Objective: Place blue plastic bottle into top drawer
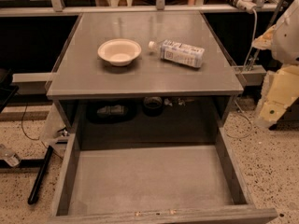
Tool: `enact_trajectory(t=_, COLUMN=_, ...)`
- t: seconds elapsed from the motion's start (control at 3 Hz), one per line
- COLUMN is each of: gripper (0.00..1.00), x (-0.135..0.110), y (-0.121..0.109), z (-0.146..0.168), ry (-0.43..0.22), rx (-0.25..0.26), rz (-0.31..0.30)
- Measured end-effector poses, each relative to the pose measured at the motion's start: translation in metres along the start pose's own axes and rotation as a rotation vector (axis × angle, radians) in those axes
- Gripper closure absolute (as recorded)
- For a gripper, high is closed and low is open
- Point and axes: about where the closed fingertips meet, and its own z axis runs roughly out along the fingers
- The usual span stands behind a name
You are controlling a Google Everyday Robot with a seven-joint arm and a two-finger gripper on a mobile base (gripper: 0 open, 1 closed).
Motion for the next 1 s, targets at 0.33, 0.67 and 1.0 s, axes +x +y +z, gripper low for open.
enact_trajectory(t=0.33, gripper=0.00, x=0.000, y=0.000, z=0.000, ry=0.000, rx=0.000, rz=0.000)
enact_trajectory(t=0.67, gripper=0.00, x=-0.006, y=-0.008, z=-0.002, ry=-0.001, rx=0.027, rz=-0.011)
enact_trajectory(t=1.0, gripper=0.00, x=-0.040, y=-0.055, z=-0.006, ry=-0.042, rx=0.137, rz=-0.066)
